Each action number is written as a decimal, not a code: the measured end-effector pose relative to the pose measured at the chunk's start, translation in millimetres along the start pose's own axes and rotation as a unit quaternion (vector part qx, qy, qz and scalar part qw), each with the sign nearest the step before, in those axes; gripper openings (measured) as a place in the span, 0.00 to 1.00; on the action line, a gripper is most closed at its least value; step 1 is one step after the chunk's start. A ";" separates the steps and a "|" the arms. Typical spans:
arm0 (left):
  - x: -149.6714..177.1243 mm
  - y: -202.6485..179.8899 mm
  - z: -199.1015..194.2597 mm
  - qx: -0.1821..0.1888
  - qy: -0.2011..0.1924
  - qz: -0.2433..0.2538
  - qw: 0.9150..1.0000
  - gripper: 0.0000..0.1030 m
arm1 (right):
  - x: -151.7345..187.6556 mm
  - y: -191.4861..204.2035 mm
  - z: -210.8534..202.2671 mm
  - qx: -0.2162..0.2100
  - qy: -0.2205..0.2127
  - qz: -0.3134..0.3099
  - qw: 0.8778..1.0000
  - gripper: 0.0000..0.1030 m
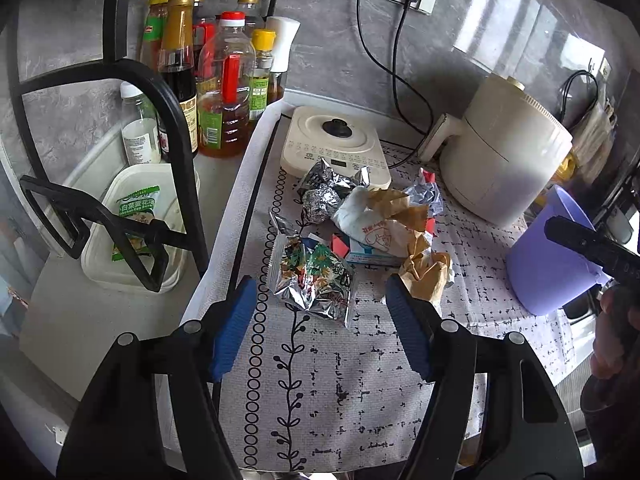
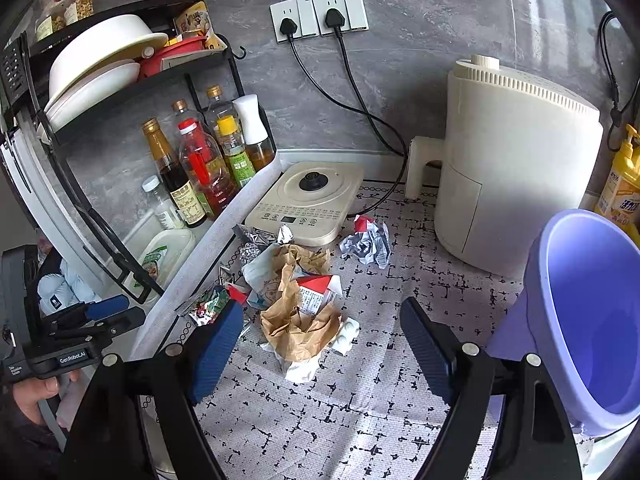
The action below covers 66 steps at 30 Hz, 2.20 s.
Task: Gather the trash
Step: 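Grasp the foil snack wrapper with the left tool while the right tool grasps the brown paper bag, then carry the snack wrapper into the purple bucket with the left tool while the right drops the paper bag in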
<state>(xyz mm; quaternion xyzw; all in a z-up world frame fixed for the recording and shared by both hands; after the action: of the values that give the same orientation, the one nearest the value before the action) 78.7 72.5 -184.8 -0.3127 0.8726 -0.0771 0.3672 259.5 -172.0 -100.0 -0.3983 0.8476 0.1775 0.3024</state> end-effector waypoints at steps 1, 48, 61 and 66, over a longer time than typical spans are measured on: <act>-0.4 5.1 6.8 -0.001 0.003 -0.013 1.000 0.59 | 1.3 -0.4 6.4 -0.004 0.006 -0.002 1.000 0.74; 12.2 -6.5 3.5 0.047 -0.025 0.032 0.998 0.10 | 23.5 52.3 24.8 -0.033 0.035 -0.048 0.998 0.13; 9.9 -66.6 -34.0 0.146 -0.042 0.100 0.983 0.10 | 45.3 12.8 -98.1 0.086 -0.024 0.021 0.996 0.13; 14.7 -102.6 -40.3 0.180 -0.044 0.122 0.975 0.10 | 55.2 -14.0 -135.1 0.124 -0.042 0.047 0.990 0.14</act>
<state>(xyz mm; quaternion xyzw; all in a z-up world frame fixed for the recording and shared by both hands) 93.3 -21.5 -127.1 -0.1359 0.8589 -0.1743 0.4620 192.8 -285.2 -35.0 -0.3093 0.8676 0.1014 0.3759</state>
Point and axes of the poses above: each gripper's, at about its wrist camera, not at the fingertips, and z roughly the way its jaws point, y to its left, x to its underside, the point moved 2 cm from there along z, roughly the way its jaws point, and after that the axes turned 11 degrees about -z, right-handed, at the moved point
